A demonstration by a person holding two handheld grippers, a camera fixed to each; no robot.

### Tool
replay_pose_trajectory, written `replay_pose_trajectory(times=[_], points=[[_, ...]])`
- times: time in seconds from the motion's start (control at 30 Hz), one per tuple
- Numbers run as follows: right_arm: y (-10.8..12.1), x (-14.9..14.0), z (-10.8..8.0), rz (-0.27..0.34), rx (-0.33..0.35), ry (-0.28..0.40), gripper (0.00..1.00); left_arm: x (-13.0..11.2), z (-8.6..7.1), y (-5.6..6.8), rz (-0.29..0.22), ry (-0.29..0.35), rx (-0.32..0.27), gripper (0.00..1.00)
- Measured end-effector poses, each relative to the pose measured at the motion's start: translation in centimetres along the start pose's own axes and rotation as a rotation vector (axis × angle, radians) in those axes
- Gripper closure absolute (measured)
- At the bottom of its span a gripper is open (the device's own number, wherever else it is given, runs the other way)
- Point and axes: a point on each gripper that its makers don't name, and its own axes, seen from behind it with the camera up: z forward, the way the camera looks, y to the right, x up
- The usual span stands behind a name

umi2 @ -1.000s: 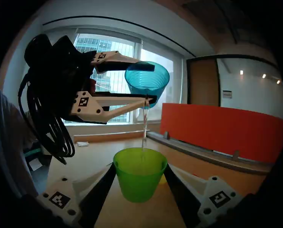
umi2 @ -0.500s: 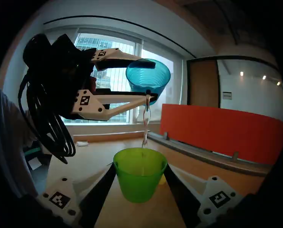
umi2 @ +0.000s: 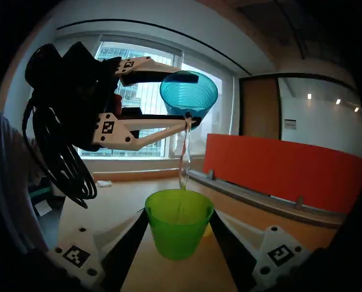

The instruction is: Pour water

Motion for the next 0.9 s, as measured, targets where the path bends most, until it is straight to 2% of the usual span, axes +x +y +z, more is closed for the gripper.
replay_pose_trajectory(times=[0.67,0.9], points=[[0.03,0.09,-0.05,-0.009,-0.007,0.001,0.09,0.39,0.15,-0.88,0.095,0.001,0.008,0.14],[0.17,0.15,-0.05,-0.010,-0.010,0.003,0.09,0.21,0.26,-0.68,0.129,-0.002,0.012,0.14]])
